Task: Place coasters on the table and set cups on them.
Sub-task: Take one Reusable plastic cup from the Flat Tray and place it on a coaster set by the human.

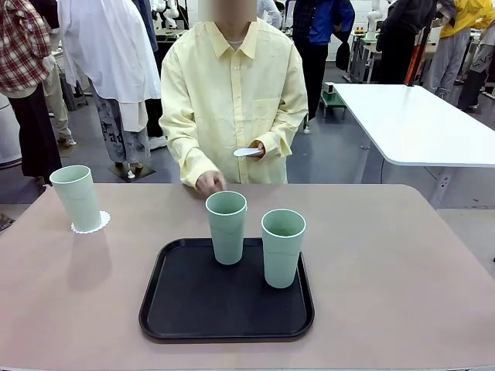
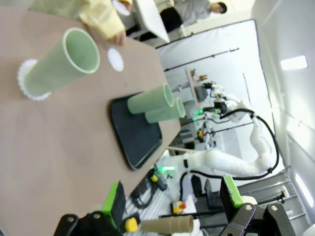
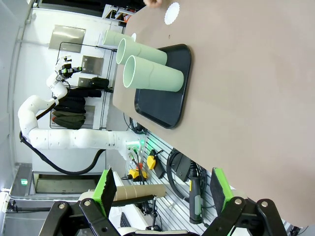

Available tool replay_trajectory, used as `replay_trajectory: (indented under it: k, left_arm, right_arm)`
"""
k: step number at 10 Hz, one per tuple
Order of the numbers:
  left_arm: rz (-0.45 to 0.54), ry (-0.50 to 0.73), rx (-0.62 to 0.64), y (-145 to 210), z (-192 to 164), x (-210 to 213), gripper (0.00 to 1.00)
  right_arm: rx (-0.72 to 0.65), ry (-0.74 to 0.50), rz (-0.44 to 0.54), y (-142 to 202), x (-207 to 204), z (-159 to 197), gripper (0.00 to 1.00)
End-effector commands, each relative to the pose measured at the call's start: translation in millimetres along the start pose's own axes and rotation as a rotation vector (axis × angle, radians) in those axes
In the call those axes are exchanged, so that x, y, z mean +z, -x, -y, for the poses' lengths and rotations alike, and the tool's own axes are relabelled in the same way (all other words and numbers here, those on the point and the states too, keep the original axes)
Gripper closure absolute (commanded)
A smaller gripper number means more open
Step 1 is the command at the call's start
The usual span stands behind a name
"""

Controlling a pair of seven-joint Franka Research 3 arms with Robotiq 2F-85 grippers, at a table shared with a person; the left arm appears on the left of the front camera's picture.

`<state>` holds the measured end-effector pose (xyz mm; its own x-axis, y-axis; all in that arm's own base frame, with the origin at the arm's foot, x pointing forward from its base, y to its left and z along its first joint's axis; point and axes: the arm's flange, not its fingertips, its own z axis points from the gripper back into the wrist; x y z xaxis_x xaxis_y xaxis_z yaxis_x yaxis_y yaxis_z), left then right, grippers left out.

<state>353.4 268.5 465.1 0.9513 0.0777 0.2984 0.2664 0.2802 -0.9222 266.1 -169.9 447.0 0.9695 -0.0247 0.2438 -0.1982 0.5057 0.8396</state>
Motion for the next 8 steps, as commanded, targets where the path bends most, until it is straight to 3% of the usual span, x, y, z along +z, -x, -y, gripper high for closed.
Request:
replay_trajectory:
  k: [1,8]
  left_arm:
    - [0.003,0.003,0.003,1.0,1.4,1.5,0.0]
    - [0.0,0.0,0.0,0.0,0.0,0.0,0.0]
  right_arm:
    - [0.012,-0.022,0.011,-1.9,-0.2,0.3,0.0]
    - [0.012,-0.022,0.011,-1.9,-0.2,0.3,0.0]
